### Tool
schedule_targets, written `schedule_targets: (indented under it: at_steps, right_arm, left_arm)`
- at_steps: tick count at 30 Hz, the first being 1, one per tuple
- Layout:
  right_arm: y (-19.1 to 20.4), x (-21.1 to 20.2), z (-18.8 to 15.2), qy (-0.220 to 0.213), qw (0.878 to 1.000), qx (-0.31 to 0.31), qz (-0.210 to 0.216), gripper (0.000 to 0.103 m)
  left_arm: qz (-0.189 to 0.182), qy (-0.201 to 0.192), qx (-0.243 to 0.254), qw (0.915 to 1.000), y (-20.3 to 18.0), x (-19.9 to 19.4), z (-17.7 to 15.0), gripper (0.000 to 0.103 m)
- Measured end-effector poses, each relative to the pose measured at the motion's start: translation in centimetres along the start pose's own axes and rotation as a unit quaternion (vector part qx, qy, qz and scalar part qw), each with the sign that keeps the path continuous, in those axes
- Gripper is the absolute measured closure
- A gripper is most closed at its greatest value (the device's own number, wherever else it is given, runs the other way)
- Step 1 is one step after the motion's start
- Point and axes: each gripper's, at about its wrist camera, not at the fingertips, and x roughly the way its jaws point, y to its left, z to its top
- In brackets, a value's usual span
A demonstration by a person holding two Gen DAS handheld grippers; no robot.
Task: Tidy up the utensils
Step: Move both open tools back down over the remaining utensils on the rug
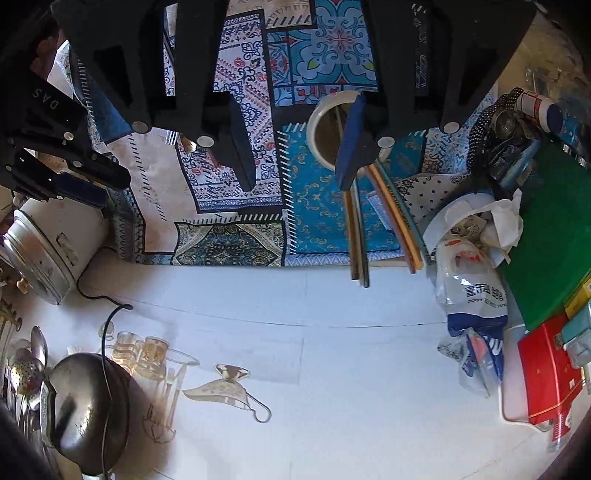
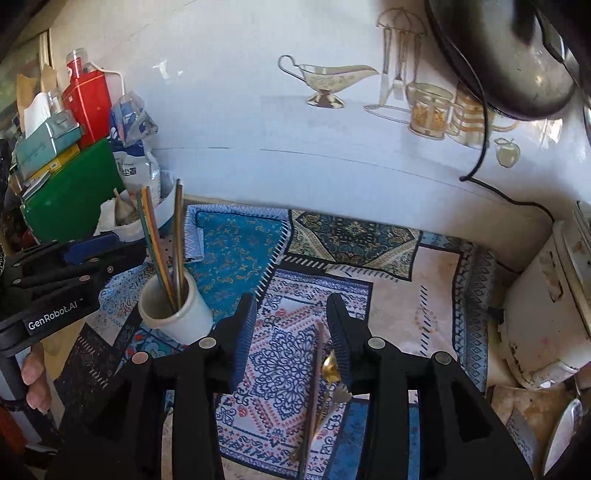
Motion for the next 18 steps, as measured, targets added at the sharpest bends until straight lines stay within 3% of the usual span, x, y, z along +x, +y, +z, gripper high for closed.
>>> schedule_targets:
  at_steps: [9,18]
  right_arm:
    - [-7.5,3.5,-4.3,0.077,0.994,0.052,-0.053,0.061]
    - [-10.8,9.2,-9.4,0.181,0.978,0.103,-0.027,0.061]
  left_arm:
    - [-0.022,0.067,0.019,0.9973,-4.8,5.8,-2.0,0.053]
    - [-0.024,0.153,0.027,0.9875,-7.2,12.4,-5.7,0.053]
